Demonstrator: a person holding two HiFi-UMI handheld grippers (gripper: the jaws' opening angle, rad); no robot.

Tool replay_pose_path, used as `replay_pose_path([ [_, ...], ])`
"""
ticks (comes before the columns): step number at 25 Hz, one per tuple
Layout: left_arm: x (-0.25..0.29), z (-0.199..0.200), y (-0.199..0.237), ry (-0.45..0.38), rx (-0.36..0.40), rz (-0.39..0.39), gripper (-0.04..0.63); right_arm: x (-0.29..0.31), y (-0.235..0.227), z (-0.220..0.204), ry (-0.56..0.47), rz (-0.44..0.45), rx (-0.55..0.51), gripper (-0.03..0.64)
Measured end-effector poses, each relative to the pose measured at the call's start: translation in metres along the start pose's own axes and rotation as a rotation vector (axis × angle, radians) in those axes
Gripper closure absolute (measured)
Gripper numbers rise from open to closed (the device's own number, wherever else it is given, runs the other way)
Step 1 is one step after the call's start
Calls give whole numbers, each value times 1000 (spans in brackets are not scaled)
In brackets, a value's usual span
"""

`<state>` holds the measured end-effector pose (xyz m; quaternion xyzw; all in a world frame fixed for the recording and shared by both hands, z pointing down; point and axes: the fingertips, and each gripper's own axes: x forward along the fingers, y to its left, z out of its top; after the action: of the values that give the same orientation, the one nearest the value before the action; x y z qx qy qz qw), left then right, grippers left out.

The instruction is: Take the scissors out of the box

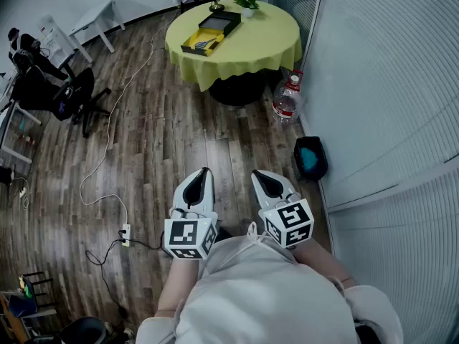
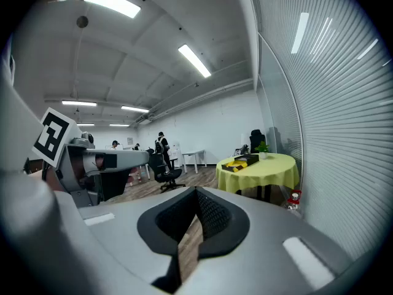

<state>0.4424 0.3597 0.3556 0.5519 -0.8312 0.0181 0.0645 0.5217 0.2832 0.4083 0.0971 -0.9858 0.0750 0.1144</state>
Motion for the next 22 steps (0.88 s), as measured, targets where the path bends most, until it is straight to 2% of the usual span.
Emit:
replay_pose_path([
  [16, 12, -14, 5, 55, 5, 5, 589, 16, -12, -11, 28, 3, 70, 618],
  [22, 31, -20, 44, 69, -3, 19, 589, 58, -9, -10, 41, 7, 72, 618],
])
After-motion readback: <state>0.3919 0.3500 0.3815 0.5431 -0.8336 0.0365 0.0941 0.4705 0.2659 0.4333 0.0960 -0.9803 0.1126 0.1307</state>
